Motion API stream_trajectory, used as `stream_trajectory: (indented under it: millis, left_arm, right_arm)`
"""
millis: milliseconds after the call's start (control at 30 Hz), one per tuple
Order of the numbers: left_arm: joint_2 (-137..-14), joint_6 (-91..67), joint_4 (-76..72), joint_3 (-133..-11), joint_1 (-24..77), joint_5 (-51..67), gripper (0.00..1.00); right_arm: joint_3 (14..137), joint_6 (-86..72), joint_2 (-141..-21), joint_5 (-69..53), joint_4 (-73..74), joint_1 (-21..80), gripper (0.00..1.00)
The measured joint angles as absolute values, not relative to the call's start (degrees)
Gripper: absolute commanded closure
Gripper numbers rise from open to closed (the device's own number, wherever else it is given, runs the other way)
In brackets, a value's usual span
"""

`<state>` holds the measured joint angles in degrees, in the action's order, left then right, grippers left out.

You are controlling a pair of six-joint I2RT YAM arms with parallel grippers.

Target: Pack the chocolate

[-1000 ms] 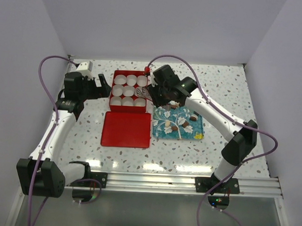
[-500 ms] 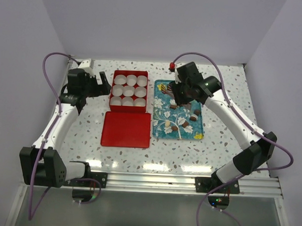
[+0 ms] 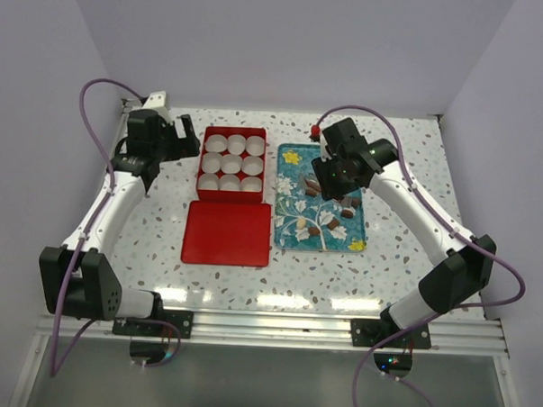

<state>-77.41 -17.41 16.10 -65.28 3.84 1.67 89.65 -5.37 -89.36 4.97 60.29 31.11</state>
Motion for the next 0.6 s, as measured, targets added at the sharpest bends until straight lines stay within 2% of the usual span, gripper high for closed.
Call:
stream_trajectory:
  millis: [600]
  left_arm:
    - [-81.36,-16.97,15.49,-68.14,4.34,1.21,0.0]
  right_arm:
    - [88.47,-8.16,-86.74,5.02,61.98,31.03,0.59]
